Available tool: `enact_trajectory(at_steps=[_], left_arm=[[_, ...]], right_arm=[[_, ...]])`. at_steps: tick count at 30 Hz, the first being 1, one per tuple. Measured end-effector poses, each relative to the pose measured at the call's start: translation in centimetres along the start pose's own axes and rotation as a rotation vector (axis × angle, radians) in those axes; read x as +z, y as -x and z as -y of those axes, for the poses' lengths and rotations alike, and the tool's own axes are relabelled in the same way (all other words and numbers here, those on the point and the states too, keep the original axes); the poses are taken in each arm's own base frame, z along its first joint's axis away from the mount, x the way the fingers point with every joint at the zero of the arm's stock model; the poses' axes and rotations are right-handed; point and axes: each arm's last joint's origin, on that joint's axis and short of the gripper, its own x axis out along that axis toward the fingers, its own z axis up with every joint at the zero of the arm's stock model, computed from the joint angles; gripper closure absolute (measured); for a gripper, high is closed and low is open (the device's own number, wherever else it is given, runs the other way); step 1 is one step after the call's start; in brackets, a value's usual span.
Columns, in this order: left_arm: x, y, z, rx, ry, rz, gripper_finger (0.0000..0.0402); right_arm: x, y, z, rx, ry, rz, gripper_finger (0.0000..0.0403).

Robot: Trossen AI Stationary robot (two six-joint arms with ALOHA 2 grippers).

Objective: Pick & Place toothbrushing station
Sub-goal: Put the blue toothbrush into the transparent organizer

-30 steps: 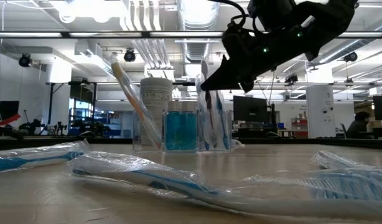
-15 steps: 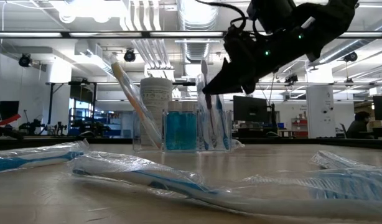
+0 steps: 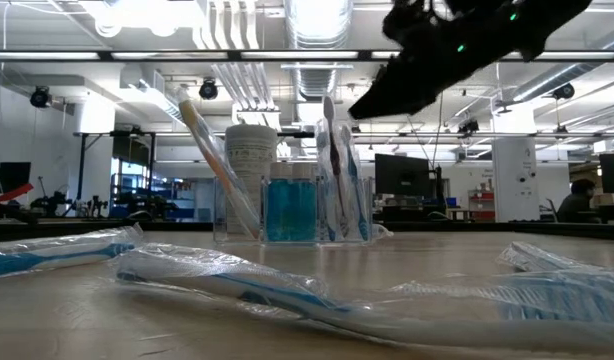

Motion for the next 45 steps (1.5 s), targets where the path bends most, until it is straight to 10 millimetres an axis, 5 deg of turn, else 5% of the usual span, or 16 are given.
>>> enact_trajectory(at_steps=[6, 12, 31, 45], left_arm=[[0.0, 0.0, 0.0, -0.007, -0.002, -0.001, 0.0387], [0.0, 0.0, 0.0, -0.007, -0.001, -0.001, 0.0391], [0.0, 0.0, 0.0, -0.006, -0.020, 0.000, 0.0390], [0.0, 0.0, 0.0, -0.006, -0.016, -0.001, 0.0390]], right_arm=[[0.4, 3.5, 0.0, 0.026, 0.063, -0.077, 0.0256], [-2.1, 5.0, 0.5, 0.005, -0.012, -0.248, 0.0262], [-7.4, -0.3, 1.7, -0.066, 0.147, -0.326, 0.0174], [-8.7, -2.8, 2.5, -0.044, 0.062, -0.315, 0.0172]])
